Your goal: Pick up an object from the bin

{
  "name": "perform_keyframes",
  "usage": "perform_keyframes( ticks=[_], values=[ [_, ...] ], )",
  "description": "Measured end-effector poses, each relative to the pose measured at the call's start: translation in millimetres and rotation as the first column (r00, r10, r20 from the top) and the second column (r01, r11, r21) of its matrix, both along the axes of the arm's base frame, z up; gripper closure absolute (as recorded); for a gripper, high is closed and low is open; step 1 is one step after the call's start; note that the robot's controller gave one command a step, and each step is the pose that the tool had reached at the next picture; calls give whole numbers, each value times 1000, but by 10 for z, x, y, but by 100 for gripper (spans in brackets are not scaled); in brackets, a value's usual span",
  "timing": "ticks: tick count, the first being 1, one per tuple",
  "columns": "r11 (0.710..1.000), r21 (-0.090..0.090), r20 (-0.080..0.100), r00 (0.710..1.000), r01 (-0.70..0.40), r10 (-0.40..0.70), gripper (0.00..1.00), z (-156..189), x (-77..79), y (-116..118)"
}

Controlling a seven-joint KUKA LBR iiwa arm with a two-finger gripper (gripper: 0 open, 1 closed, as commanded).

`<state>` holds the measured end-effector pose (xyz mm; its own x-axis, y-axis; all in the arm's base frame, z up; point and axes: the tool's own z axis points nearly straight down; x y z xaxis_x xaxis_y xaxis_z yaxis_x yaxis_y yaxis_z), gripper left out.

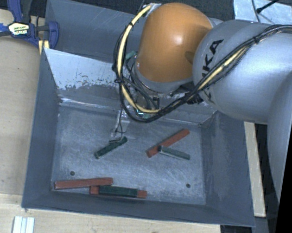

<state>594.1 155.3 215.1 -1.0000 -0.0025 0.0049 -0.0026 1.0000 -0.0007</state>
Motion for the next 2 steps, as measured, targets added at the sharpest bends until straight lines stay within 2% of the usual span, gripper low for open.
perform_keyframes(
  ticks=[1,2],
  values=[
    [1000,4,20,1000,-14,14,0,-77,16,-24],
    [995,1,11,995,-95,95,0,-1172,-125,-212]
  ],
)
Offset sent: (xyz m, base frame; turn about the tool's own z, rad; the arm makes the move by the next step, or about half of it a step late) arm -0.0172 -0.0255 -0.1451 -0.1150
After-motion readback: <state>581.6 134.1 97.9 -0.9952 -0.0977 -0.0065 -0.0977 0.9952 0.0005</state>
